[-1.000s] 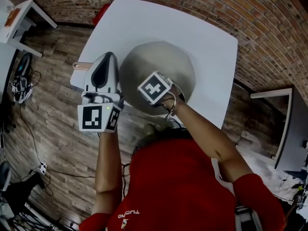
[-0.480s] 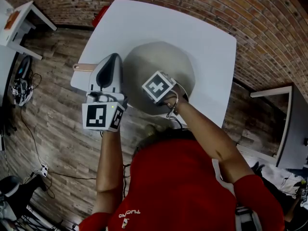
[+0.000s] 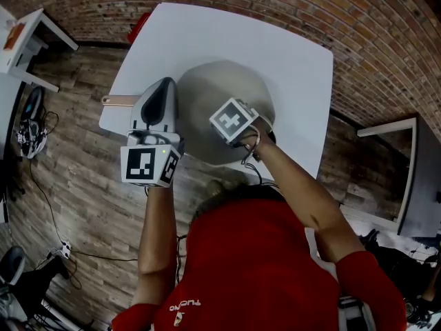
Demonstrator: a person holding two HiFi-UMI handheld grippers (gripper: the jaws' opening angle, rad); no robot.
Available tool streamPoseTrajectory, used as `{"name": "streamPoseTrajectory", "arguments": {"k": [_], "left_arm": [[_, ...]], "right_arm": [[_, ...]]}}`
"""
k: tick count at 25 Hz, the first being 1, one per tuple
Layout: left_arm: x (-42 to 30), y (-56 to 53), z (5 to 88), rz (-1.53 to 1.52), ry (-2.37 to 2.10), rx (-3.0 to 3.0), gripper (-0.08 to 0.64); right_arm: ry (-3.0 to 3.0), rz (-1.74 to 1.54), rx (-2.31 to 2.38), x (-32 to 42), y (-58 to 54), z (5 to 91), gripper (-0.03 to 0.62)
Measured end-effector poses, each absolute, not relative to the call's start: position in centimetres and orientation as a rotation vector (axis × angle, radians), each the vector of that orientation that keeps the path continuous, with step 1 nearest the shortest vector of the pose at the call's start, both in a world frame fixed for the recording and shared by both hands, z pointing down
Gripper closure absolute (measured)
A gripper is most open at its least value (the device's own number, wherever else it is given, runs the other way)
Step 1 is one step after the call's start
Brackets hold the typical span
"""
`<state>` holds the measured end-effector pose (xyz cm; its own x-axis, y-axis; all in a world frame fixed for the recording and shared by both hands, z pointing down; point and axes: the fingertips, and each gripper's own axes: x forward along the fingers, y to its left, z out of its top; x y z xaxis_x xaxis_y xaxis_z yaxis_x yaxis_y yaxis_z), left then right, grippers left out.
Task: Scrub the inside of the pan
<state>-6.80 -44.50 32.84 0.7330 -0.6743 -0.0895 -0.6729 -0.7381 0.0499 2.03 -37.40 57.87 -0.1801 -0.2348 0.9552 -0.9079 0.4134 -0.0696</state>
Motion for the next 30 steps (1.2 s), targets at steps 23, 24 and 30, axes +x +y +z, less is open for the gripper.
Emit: {"name": "streamPoseTrajectory", "arguments": {"k": [23,24,30], "left_arm": [[-3.8,-42.1,30.0,-0.121,-1.120,2.977,0.545],[-3.7,-41.8,29.8,-0.120,-1.120,2.981,0.545],[-3.0,-40.6,29.2,-0.119,-1.116,2.994,0.545]], "right_arm": [[-2.707,0.110,1.577,0.7,-41.0,32.3,0.506],[-2.736,0.100,1.586,0.8,-40.7,31.7,0.506],[-2.816,-0.005,1.588,1.4,-39.1,29.6,0.508]]}}
